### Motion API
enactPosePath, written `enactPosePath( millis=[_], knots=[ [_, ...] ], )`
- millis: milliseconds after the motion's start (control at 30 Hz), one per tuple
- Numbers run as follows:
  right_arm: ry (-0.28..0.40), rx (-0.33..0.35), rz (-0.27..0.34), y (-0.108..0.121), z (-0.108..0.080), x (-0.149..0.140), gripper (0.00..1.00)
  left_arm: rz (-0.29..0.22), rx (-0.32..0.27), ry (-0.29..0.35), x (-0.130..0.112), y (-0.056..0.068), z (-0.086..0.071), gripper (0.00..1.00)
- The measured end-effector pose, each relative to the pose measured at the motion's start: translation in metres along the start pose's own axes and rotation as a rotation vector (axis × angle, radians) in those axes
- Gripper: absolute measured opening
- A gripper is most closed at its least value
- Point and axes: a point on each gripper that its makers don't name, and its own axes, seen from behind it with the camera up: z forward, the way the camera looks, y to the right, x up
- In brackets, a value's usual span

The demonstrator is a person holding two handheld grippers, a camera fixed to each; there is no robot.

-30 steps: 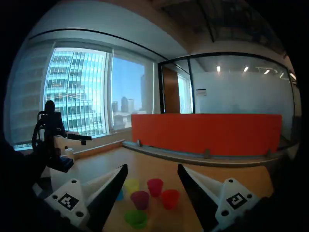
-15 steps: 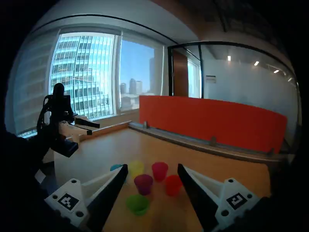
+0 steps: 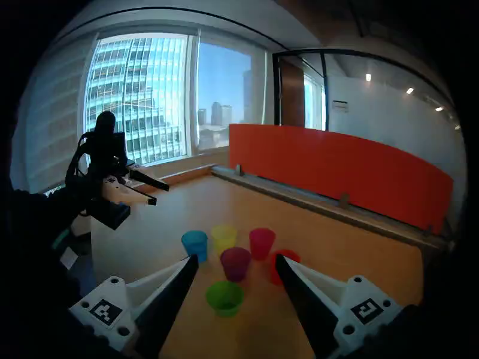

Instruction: Pour water

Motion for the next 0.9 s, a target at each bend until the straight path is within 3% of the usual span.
enactPosePath(
  millis=[267,700,900],
  knots=[
    [-0.049,0.033,-0.007,-0.005,0.010,-0.024,1.00,0.003,-0.021,-0.061,-0.029,-0.001,0.010,0.92],
    [-0.192,0.039,-0.056,-0.005,0.034,-0.096,1.00,-0.006,-0.037,-0.159,-0.081,-0.004,0.028,0.93],
    [-0.233,0.046,-0.046,-0.006,0.042,-0.120,1.00,-0.005,-0.033,-0.218,-0.107,-0.006,0.035,0.93]
  ],
)
